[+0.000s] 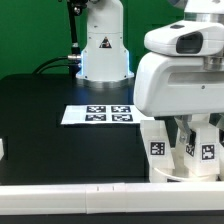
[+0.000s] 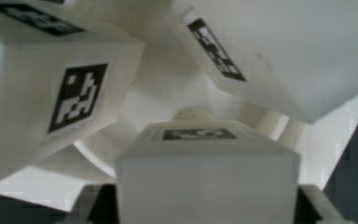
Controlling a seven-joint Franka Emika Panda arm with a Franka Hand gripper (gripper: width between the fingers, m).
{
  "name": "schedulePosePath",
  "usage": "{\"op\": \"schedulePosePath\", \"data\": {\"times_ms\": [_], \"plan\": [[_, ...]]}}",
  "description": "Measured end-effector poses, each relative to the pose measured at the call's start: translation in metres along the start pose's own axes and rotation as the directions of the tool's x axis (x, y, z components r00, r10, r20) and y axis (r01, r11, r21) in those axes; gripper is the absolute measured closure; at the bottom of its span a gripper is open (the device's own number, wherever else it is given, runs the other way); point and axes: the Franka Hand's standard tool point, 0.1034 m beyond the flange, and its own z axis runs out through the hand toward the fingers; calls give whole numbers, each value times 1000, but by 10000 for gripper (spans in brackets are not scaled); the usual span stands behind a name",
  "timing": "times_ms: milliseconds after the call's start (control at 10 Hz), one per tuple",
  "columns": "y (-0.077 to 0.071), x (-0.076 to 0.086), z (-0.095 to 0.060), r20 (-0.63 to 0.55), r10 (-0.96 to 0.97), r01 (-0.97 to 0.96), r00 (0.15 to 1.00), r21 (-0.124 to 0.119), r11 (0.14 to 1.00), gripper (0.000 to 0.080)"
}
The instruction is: Assemble stool
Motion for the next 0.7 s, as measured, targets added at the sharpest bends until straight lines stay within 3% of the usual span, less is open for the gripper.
{"op": "schedulePosePath", "data": {"times_ms": [300,400,500,600,700], "plan": [[-1,2,-1,-10,338,-338,941,4,941,465],[1,2,-1,-4,520,-520,854,21,854,465],[4,4,-1,14,693,-692,721,56,719,465],[7,5,0,47,843,-842,536,103,530,465],[8,4,1,55,876,-875,480,102,473,465]]}}
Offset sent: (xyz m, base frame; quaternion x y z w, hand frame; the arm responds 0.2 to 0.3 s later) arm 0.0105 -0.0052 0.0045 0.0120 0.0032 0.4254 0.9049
